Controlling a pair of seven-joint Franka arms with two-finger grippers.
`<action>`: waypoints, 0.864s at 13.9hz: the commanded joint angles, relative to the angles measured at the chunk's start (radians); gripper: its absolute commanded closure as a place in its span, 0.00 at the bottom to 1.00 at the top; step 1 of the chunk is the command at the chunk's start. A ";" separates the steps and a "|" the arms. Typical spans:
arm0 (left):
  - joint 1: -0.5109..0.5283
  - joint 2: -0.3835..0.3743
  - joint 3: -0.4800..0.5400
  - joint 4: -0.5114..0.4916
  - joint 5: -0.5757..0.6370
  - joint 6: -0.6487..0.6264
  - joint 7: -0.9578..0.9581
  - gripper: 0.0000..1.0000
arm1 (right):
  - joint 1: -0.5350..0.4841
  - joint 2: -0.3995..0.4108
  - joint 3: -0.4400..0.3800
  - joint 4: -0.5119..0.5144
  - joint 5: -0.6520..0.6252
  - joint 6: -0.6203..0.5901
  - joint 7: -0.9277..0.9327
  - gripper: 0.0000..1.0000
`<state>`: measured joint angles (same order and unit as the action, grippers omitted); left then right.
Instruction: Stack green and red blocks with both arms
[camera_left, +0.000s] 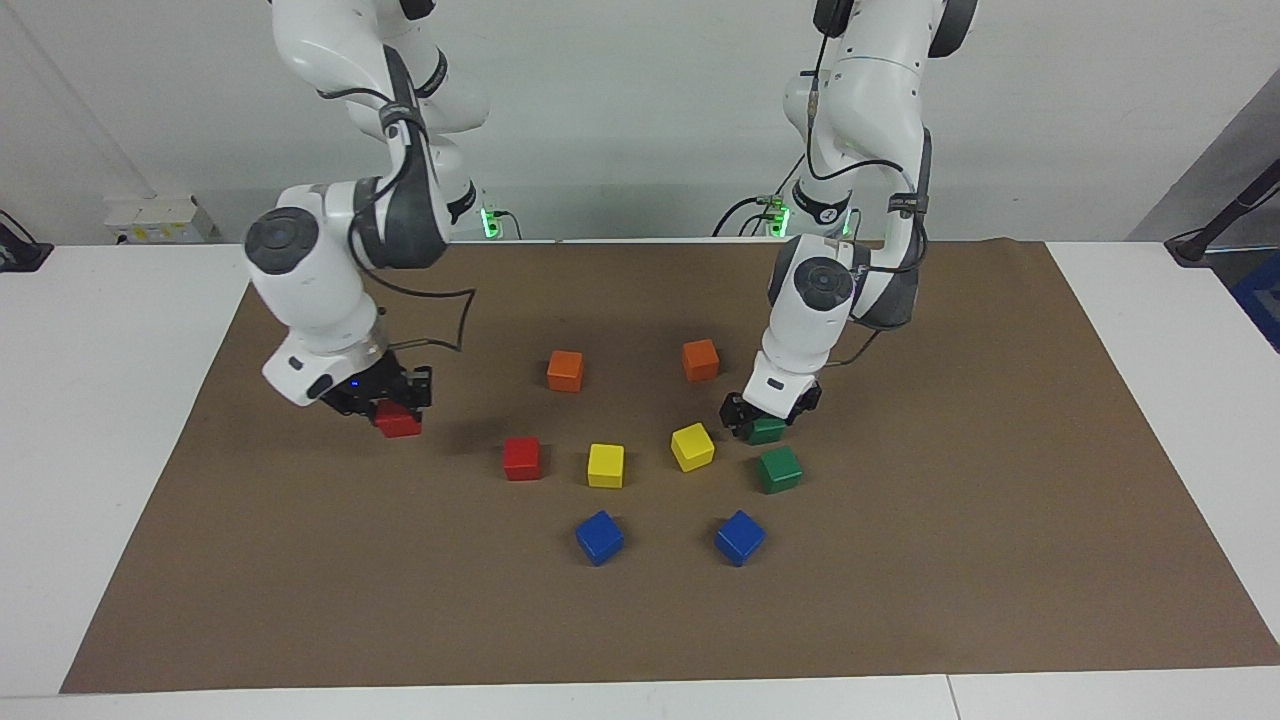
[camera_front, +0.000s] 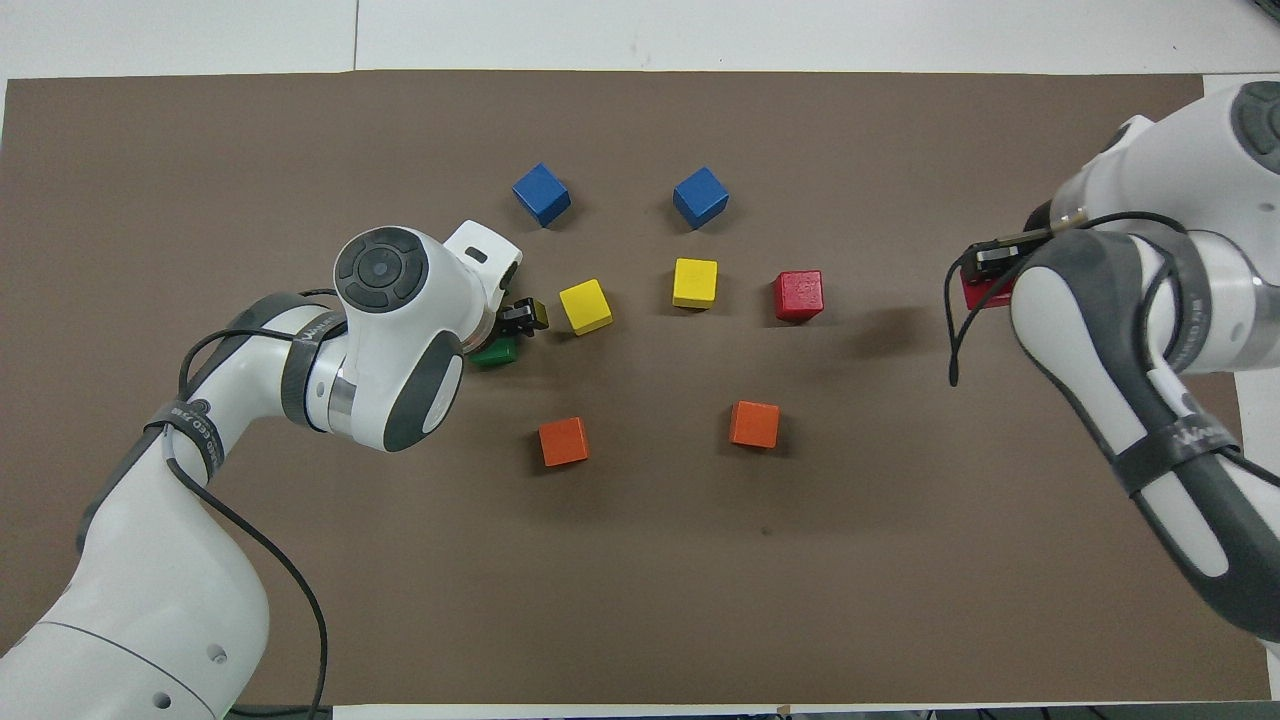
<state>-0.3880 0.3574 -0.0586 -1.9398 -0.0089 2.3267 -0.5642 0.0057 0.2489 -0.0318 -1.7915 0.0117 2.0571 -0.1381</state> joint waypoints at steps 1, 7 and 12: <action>-0.020 0.028 0.014 0.021 0.032 0.008 0.007 0.26 | -0.039 0.013 0.012 -0.067 -0.004 0.089 -0.063 1.00; -0.014 0.023 0.014 0.045 0.029 -0.042 0.055 1.00 | -0.041 0.035 0.012 -0.146 -0.002 0.219 -0.054 1.00; 0.112 -0.092 0.016 0.062 0.017 -0.147 0.087 1.00 | -0.050 0.038 0.012 -0.183 -0.002 0.258 -0.058 1.00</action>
<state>-0.3409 0.3432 -0.0401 -1.8627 0.0075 2.2403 -0.5135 -0.0335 0.2926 -0.0254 -1.9466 0.0118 2.2799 -0.1939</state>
